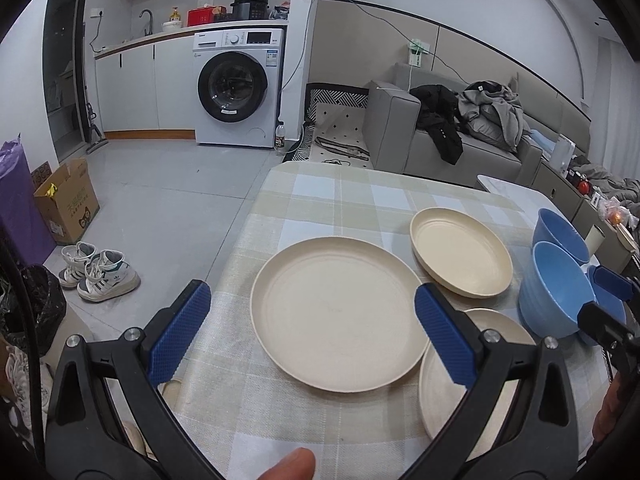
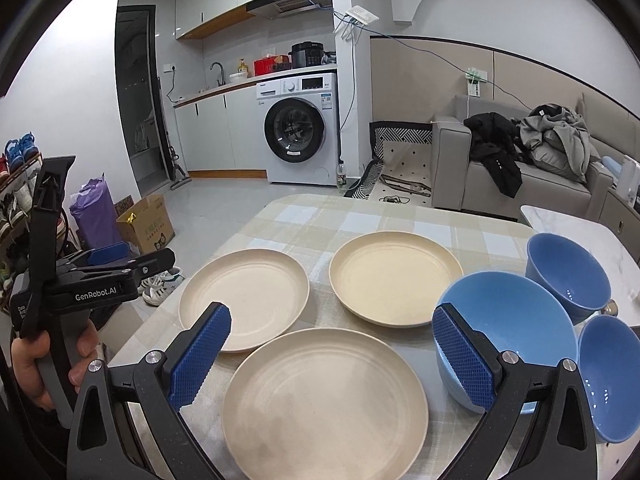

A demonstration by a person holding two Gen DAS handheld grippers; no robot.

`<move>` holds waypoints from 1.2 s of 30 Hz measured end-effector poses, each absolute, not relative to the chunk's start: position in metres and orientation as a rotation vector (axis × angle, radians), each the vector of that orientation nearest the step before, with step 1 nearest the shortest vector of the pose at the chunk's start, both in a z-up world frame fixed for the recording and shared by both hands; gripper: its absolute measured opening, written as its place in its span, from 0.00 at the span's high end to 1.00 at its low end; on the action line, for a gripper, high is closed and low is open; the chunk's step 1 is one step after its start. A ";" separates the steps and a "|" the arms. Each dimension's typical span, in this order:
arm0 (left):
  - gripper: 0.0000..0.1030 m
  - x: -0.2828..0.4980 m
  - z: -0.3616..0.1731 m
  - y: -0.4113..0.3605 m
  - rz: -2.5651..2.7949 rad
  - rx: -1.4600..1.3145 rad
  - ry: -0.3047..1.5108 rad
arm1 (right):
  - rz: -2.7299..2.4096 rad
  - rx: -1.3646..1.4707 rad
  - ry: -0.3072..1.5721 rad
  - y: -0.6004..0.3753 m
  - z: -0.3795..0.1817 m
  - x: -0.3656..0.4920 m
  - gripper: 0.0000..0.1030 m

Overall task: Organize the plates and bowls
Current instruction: 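Move both grippers toward the rim of the large cream plate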

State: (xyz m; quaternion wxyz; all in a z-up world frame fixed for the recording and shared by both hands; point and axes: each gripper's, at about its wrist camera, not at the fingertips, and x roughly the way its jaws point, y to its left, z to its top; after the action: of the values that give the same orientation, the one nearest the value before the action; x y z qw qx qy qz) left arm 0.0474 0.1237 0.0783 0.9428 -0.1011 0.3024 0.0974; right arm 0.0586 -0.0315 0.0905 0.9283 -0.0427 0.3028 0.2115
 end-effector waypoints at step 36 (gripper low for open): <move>0.01 0.131 -0.035 0.175 0.278 -0.206 0.802 | 0.500 -0.203 0.836 0.059 0.002 0.157 0.00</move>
State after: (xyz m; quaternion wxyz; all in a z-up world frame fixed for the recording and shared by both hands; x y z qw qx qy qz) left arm 0.1310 0.1746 -0.0353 0.9061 -0.0998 0.3885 0.1344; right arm 0.1568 0.0585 0.0019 0.8788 -0.0973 0.4009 0.2396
